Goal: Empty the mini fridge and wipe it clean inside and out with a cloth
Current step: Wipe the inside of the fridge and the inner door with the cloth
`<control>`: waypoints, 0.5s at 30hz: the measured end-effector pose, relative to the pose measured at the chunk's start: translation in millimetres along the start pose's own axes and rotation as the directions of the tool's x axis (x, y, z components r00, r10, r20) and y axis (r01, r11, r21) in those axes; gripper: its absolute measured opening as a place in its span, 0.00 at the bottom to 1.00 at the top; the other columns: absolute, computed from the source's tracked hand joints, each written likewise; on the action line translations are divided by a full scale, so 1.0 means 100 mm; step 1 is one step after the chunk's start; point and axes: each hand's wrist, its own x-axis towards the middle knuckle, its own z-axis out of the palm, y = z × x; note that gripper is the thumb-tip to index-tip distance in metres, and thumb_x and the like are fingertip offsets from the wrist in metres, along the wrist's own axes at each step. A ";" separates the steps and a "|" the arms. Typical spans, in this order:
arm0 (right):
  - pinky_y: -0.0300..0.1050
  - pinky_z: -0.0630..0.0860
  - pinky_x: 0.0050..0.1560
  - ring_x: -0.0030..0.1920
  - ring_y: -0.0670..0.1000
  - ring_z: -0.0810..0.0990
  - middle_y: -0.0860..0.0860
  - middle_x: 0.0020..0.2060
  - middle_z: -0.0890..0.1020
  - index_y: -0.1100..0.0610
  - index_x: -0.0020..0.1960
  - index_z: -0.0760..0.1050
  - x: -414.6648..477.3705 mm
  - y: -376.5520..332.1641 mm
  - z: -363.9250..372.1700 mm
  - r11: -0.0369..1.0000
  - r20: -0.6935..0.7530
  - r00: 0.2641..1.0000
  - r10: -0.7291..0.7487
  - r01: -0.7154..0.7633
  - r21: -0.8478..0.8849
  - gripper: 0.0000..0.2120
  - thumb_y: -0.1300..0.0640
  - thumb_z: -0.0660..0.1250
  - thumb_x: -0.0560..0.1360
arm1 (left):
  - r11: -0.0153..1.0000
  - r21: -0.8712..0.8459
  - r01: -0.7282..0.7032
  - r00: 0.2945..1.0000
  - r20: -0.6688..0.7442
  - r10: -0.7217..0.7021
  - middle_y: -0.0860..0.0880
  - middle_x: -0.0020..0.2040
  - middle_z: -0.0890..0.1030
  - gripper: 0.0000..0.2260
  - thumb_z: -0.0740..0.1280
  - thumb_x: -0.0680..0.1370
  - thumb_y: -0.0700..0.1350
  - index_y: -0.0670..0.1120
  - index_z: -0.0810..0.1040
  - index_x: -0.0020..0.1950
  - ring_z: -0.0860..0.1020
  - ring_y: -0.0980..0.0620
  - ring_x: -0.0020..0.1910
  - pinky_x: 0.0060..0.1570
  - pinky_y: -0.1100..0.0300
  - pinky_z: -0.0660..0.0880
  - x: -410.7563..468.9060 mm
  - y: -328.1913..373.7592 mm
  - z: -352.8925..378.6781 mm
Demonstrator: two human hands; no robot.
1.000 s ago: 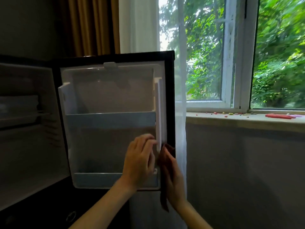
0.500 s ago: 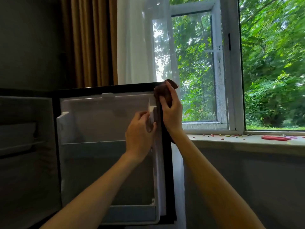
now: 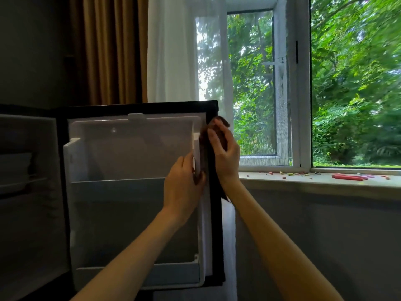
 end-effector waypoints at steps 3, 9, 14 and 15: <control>0.40 0.74 0.63 0.59 0.44 0.79 0.51 0.60 0.81 0.57 0.63 0.78 0.15 -0.01 0.07 0.998 -0.053 0.997 -0.057 0.055 -0.037 0.15 0.61 0.69 0.76 | 0.999 -0.012 -0.029 1.000 0.006 0.030 0.50 0.44 0.73 0.14 0.70 0.75 0.41 0.40 0.76 0.60 0.70 0.57 0.36 0.35 0.73 0.65 -0.02 -0.02 0.00; 0.48 0.77 0.62 0.58 0.44 0.80 0.46 0.56 0.82 0.54 0.62 0.78 -0.59 0.43 -0.18 0.999 -0.050 0.999 0.018 -0.020 -0.033 0.19 0.70 0.67 0.74 | 0.999 0.010 -0.048 0.999 0.024 0.047 0.49 0.45 0.71 0.14 0.70 0.75 0.40 0.38 0.76 0.59 0.72 0.55 0.37 0.38 0.68 0.73 -0.05 -0.01 0.00; 0.52 0.78 0.59 0.59 0.44 0.80 0.43 0.57 0.82 0.52 0.62 0.78 -1.82 0.81 -0.58 0.977 -0.038 0.979 0.201 -0.203 -0.066 0.18 0.66 0.69 0.75 | 0.997 0.061 -0.051 0.999 0.007 0.050 0.44 0.44 0.71 0.07 0.68 0.76 0.39 0.37 0.76 0.51 0.73 0.47 0.38 0.40 0.50 0.77 -0.06 0.00 0.03; 0.54 0.79 0.58 0.59 0.45 0.80 0.43 0.57 0.82 0.51 0.62 0.79 -1.96 0.85 -0.62 0.970 -0.038 0.973 0.227 -0.229 -0.082 0.18 0.64 0.70 0.74 | 0.996 0.073 -0.058 0.998 0.002 0.058 0.44 0.43 0.71 0.07 0.68 0.76 0.40 0.37 0.76 0.51 0.72 0.47 0.37 0.39 0.50 0.76 -0.07 0.00 0.02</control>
